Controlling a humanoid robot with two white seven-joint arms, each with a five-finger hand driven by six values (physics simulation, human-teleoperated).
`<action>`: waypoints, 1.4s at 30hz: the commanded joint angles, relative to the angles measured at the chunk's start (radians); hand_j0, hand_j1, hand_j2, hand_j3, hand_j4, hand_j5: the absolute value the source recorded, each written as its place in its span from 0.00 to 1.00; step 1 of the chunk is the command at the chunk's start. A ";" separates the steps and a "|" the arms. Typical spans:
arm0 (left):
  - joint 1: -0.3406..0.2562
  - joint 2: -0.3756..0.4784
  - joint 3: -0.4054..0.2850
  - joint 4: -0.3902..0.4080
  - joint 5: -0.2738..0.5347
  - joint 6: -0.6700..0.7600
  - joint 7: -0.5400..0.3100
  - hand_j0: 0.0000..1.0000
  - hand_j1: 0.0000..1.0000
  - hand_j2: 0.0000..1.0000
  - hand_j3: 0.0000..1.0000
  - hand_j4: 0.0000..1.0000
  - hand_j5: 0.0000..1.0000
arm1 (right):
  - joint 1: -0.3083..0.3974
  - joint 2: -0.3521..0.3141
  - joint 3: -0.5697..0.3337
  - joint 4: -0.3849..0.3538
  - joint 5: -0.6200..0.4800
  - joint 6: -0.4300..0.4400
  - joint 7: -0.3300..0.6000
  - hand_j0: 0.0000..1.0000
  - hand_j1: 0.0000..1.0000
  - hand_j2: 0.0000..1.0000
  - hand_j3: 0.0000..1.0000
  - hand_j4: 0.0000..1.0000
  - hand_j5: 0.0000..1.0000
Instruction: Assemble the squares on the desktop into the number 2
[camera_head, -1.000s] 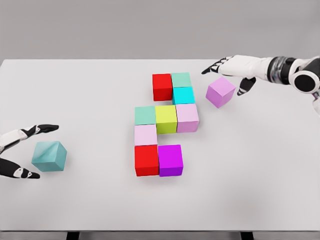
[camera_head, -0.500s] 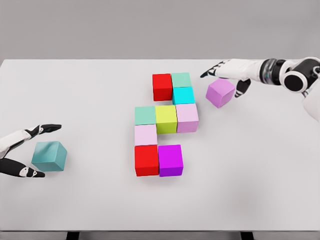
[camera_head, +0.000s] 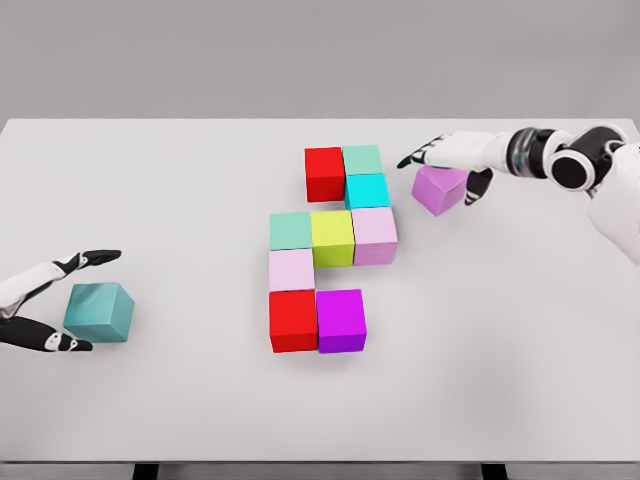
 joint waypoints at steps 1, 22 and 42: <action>0.000 -0.013 0.003 0.007 -0.005 0.001 0.001 1.00 1.00 1.00 1.00 1.00 1.00 | 0.000 0.013 -0.001 0.021 0.011 0.001 0.000 1.00 1.00 1.00 1.00 1.00 1.00; 0.002 -0.059 0.000 0.048 -0.041 0.001 0.001 0.98 0.98 0.98 0.98 0.98 0.98 | 0.011 -0.080 -0.153 -0.048 0.014 -0.117 0.000 0.51 0.51 0.51 0.51 0.51 0.51; 0.003 -0.084 -0.003 0.085 -0.043 0.001 0.003 0.66 0.66 0.66 0.66 0.66 0.66 | 0.215 -0.399 -0.118 -0.720 -0.093 -0.186 0.000 0.51 0.51 0.51 0.51 0.51 0.51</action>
